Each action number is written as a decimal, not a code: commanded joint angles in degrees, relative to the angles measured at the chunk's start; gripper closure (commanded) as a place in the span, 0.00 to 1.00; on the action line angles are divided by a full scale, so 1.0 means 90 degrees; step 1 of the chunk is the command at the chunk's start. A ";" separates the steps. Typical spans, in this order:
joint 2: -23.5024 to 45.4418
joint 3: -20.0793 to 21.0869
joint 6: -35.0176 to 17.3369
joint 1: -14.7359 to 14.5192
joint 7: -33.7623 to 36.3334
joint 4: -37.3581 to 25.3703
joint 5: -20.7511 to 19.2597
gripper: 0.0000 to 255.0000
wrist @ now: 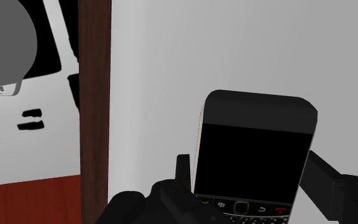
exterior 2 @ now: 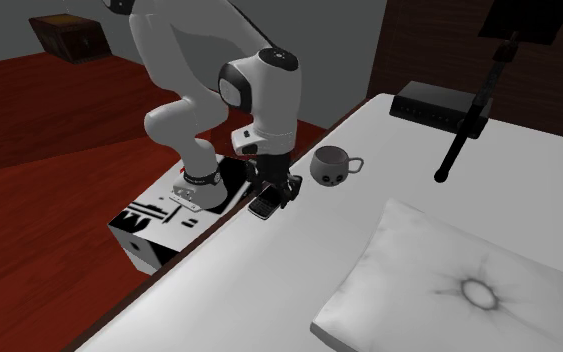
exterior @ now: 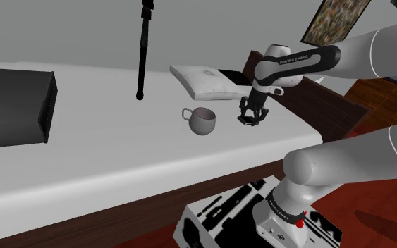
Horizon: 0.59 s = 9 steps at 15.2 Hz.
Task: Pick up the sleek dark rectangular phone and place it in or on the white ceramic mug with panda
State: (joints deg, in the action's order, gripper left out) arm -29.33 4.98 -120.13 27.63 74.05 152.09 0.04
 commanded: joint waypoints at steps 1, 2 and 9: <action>-0.0089 -0.0009 0.0212 -0.0002 -0.0011 -0.0119 0.0003 1.00; -0.0129 -0.0012 0.0311 -0.0002 -0.0015 -0.0179 0.0003 1.00; -0.0347 -0.0037 0.0985 -0.0004 -0.0044 -0.0635 0.0004 1.00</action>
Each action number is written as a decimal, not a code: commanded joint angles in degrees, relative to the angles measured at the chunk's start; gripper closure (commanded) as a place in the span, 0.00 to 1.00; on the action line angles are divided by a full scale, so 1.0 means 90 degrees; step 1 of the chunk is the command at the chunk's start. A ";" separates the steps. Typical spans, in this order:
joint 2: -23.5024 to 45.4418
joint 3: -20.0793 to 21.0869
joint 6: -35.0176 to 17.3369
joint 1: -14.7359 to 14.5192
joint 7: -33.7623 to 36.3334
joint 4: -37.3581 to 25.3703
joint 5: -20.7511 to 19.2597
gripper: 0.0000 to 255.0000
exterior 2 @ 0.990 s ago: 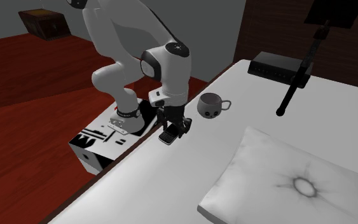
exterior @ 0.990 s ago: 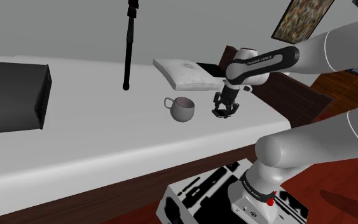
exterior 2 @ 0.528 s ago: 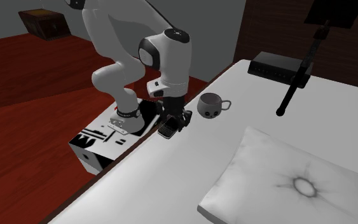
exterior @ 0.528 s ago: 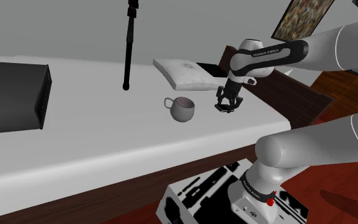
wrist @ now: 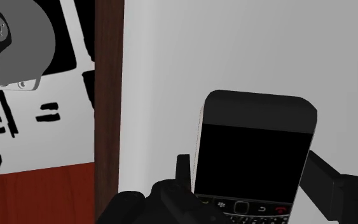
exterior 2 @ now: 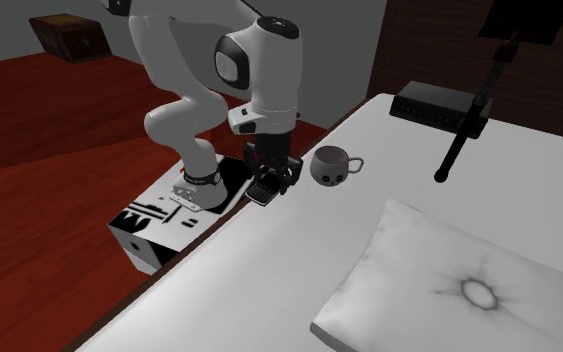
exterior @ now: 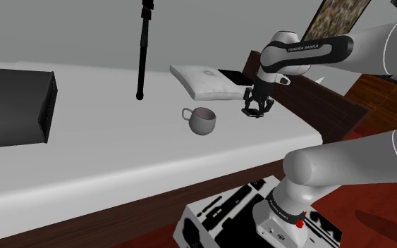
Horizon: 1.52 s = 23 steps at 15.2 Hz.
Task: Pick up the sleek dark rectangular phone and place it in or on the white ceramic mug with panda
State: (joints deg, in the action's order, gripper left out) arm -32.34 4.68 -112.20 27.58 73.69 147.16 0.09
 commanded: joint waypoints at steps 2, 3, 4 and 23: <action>-0.0058 -0.0009 0.0289 0.0002 -0.0011 -0.0229 -0.0002 1.00; -0.0078 -0.0013 0.0381 0.0002 -0.0014 -0.0301 -0.0002 1.00; -0.0096 -0.0015 0.0473 0.0002 -0.0018 -0.0375 -0.0003 1.00; 0.0824 0.1597 0.0968 -0.0723 0.2003 -0.1829 0.0739 1.00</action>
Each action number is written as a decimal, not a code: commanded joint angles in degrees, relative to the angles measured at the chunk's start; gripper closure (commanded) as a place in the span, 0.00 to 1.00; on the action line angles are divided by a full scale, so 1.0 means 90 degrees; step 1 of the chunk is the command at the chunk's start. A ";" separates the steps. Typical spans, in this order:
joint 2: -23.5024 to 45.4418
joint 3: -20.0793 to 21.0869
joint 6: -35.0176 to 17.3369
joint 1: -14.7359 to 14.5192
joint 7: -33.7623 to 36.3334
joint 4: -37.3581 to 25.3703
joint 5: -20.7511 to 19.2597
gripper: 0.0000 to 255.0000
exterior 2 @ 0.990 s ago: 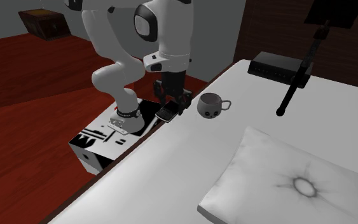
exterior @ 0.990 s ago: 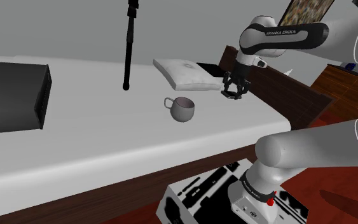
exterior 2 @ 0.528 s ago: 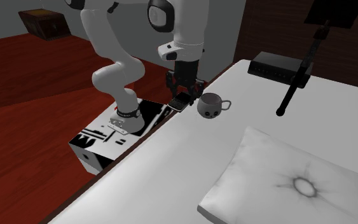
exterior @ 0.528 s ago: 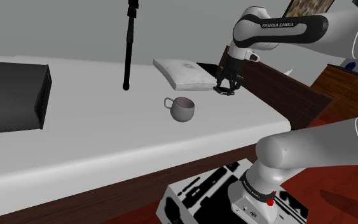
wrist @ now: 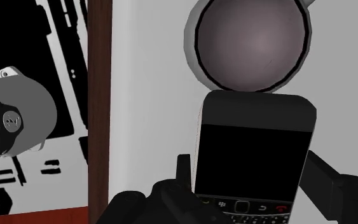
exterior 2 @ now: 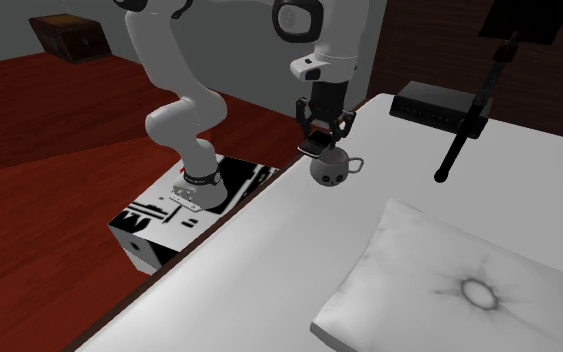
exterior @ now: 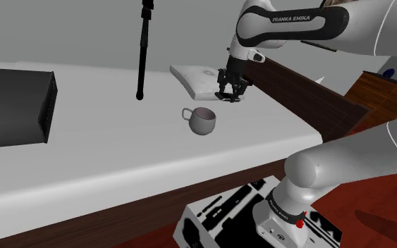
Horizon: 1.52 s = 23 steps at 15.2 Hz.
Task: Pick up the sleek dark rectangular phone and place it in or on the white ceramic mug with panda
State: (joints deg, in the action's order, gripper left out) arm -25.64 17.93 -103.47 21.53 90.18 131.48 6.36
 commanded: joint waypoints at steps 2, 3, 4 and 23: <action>0.0337 0.0369 -0.0012 -0.0125 0.0496 -0.0345 0.0076 1.00; 0.0475 0.0491 -0.0016 -0.0159 0.0662 -0.0484 0.0081 1.00; 0.0619 0.0614 -0.0019 -0.0190 0.0829 -0.0630 0.0079 1.00; 0.1358 0.1083 -0.1278 -0.0289 0.1374 -0.0093 -0.0024 1.00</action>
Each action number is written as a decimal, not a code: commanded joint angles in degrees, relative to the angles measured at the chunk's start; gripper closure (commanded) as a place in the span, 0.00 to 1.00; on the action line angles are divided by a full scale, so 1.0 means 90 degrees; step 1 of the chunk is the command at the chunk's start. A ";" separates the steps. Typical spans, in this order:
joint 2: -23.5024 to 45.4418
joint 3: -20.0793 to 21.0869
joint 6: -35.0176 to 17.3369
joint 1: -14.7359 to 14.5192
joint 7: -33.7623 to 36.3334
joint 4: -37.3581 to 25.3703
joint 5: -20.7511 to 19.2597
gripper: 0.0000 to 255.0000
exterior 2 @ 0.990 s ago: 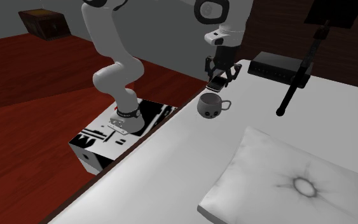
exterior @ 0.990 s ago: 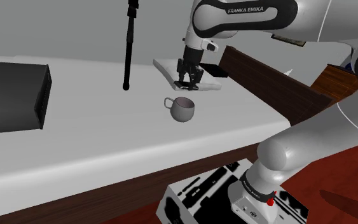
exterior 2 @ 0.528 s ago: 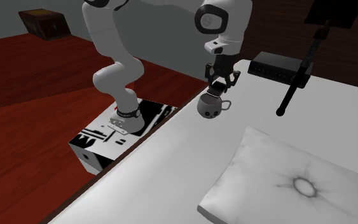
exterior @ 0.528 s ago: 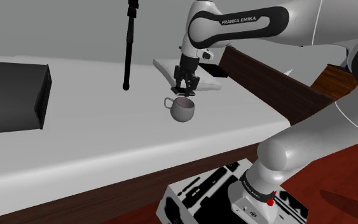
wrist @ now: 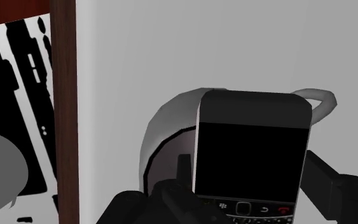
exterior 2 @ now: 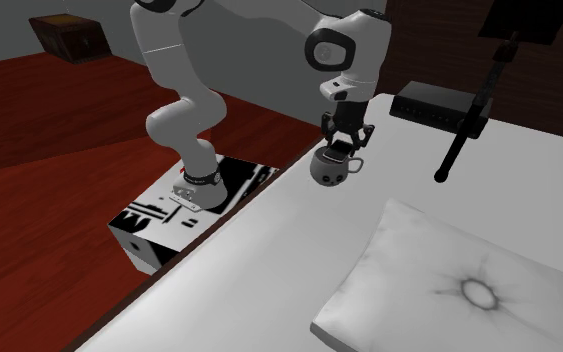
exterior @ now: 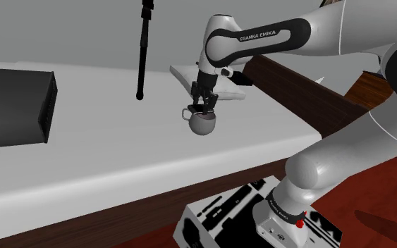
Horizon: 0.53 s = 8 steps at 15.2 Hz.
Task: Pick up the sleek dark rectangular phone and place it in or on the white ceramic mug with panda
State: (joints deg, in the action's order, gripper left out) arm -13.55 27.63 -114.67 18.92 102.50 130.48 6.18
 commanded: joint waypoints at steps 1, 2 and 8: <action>0.0015 0.0006 -0.0034 0.0000 0.0006 0.0018 -0.0004 1.00; 0.0015 0.0005 -0.0034 0.0000 0.0006 0.0018 -0.0004 1.00; 0.0017 0.0007 -0.0037 -0.0001 0.0009 0.0018 -0.0005 0.00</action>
State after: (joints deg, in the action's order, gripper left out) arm -13.44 27.69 -115.00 18.91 102.57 130.63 6.15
